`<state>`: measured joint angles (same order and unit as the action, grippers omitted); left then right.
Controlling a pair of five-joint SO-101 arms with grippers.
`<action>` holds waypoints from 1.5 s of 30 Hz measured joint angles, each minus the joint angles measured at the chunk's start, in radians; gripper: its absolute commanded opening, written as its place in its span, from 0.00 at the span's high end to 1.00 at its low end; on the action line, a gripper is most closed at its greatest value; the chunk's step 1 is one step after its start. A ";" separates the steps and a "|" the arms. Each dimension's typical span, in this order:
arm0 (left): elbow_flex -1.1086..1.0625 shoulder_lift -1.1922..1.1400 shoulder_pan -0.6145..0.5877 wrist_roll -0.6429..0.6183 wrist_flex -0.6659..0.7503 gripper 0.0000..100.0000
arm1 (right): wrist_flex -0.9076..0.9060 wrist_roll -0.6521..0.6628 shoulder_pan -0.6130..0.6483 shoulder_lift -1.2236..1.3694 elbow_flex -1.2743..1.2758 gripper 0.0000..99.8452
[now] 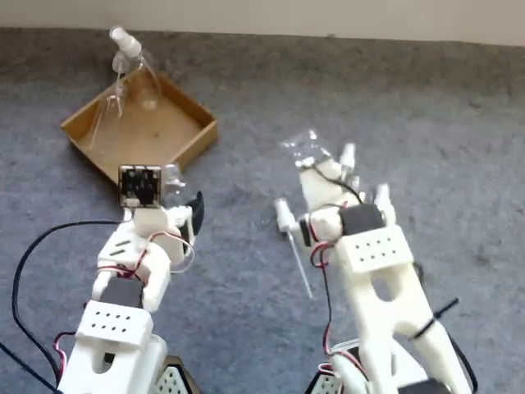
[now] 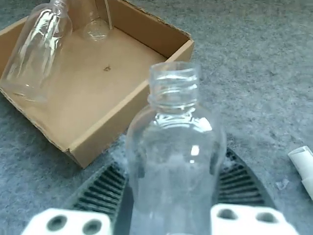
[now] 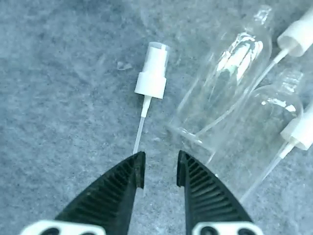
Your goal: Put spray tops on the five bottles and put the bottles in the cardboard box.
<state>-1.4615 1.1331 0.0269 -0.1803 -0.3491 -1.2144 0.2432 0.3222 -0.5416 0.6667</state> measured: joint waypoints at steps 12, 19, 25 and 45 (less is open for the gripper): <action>-0.014 0.000 0.012 0.000 0.060 0.99 | -0.155 -0.064 -0.002 0.453 -0.413 0.89; -0.014 0.038 0.012 0.000 0.060 0.99 | -0.230 -0.064 0.038 0.628 -0.605 0.89; -0.135 0.282 0.012 0.000 0.041 0.99 | -0.261 -0.064 0.115 0.697 -0.709 0.89; -0.215 0.663 0.015 0.048 -0.219 0.93 | -0.236 -0.064 0.117 0.853 -0.727 0.83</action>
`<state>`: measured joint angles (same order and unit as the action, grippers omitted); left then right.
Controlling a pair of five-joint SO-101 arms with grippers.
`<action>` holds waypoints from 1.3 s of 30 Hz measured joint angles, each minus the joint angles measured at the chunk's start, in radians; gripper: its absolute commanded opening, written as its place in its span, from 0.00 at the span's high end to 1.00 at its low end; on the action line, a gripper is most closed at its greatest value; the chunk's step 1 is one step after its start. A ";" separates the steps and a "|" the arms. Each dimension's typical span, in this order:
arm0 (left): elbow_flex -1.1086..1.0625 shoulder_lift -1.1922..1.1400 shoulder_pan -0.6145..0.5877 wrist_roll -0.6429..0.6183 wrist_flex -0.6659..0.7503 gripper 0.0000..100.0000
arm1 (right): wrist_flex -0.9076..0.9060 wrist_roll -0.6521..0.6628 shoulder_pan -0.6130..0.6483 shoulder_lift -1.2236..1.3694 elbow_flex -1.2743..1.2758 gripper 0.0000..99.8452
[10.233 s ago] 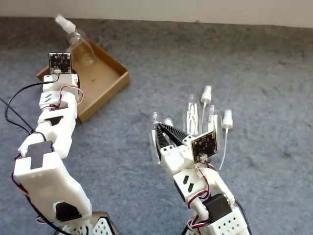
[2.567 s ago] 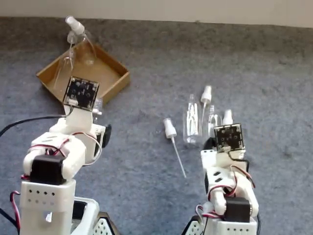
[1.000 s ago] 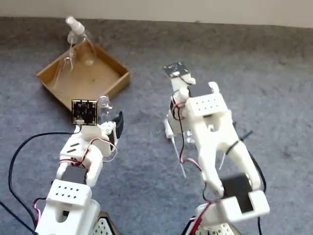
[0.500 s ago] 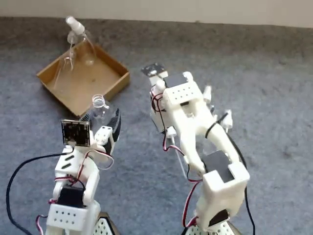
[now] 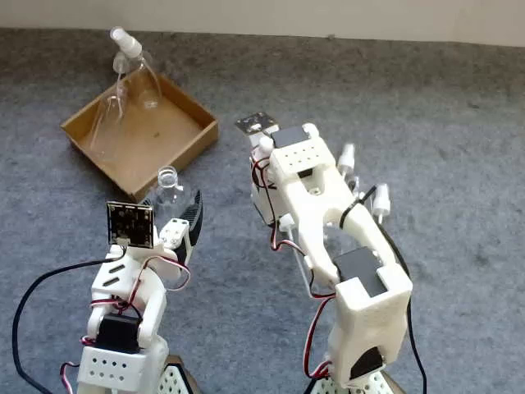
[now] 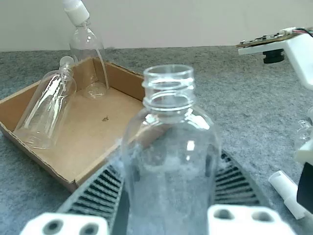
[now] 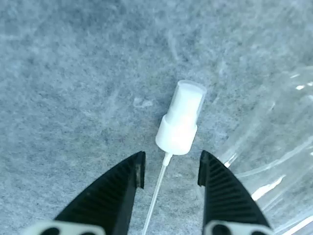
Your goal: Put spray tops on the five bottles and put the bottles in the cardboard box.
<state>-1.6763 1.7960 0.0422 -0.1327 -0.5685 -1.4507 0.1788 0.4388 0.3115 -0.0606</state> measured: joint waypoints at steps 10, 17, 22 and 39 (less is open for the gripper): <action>0.000 0.000 0.029 0.000 0.000 0.93 | 0.011 0.020 -0.020 0.000 0.000 0.83; 0.000 0.000 0.037 0.000 -0.021 0.93 | 0.021 0.054 -0.023 0.011 0.000 0.82; 0.000 0.000 0.034 0.000 -0.023 0.93 | 0.052 0.061 -0.023 0.124 -0.014 0.82; 0.000 0.000 0.035 0.000 -0.025 0.93 | 0.008 0.061 -0.026 0.284 -0.203 0.89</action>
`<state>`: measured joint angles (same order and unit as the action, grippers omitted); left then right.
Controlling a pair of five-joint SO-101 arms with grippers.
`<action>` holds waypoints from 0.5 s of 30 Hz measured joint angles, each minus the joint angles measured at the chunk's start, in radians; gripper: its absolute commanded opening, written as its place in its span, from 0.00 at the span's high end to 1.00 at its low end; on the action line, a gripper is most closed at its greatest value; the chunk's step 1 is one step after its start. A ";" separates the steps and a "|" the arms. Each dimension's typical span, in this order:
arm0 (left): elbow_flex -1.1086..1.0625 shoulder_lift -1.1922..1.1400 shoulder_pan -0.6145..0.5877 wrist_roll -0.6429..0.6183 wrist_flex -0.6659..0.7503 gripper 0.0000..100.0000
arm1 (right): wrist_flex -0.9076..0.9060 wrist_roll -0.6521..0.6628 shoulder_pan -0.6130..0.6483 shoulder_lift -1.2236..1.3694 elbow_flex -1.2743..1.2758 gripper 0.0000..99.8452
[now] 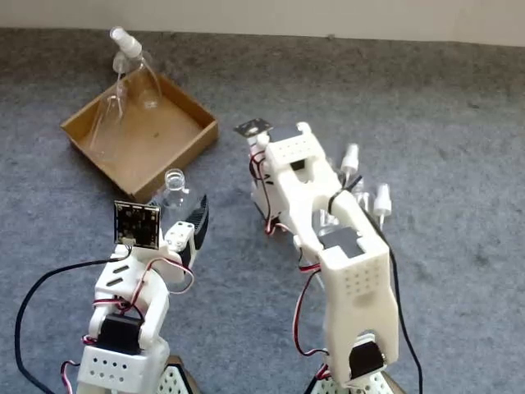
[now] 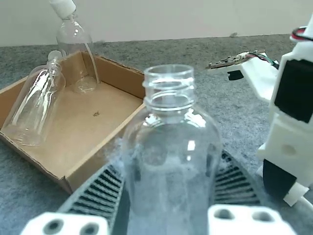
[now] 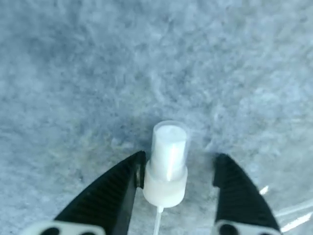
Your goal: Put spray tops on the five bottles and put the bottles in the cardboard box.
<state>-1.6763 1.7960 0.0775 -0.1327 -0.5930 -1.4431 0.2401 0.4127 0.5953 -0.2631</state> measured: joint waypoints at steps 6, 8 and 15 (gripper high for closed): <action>0.000 0.000 0.000 0.000 -0.037 0.93 | -0.023 0.000 -0.011 0.002 -0.035 0.93; 0.000 0.000 0.000 0.000 -0.040 0.93 | -0.080 0.000 -0.020 0.002 -0.098 0.93; 0.000 0.000 0.000 0.000 -0.040 0.93 | -0.299 -0.011 -0.041 0.002 -0.482 0.93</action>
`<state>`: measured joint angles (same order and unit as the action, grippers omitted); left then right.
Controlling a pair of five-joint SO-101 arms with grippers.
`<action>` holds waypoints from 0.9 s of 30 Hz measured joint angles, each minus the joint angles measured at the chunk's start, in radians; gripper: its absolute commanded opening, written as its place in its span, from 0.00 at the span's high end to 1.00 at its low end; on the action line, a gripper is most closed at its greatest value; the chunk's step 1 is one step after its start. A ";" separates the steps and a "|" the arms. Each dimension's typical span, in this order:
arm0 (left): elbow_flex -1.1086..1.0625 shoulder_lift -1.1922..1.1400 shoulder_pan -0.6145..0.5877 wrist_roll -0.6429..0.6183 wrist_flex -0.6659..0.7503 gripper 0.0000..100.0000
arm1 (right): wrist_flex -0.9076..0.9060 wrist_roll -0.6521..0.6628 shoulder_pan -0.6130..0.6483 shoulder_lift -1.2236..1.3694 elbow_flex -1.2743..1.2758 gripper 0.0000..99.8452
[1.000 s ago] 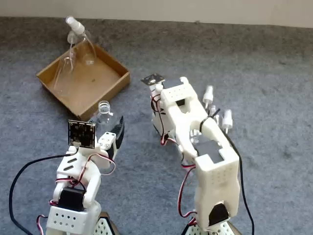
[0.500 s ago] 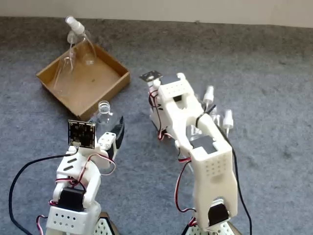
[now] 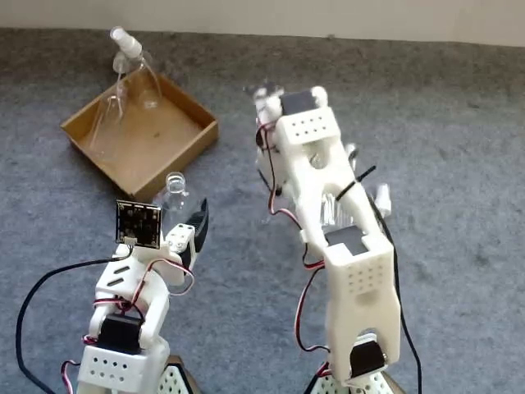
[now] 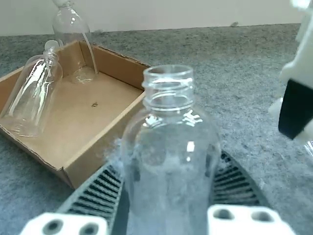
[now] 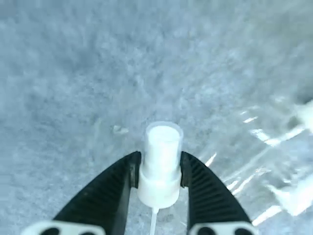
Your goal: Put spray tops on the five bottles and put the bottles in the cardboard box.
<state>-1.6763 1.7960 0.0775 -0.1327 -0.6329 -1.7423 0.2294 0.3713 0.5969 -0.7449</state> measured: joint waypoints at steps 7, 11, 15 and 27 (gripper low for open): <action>0.000 0.000 0.091 0.002 0.000 0.93 | -0.005 -0.129 -0.012 -0.135 -0.104 0.93; 0.000 0.000 0.155 0.002 0.000 0.93 | -0.005 -0.210 -0.012 -0.301 -0.104 0.93; 0.000 0.000 0.195 0.002 0.000 0.93 | -0.005 -0.262 -0.006 -0.466 -0.106 0.93; 0.000 0.000 0.321 0.002 0.075 0.93 | -0.005 -0.272 0.091 -0.856 0.012 0.93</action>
<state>-1.6763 1.7960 0.3982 -0.1312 -0.5577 -1.7469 -0.0422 0.4618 -0.2593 -0.7327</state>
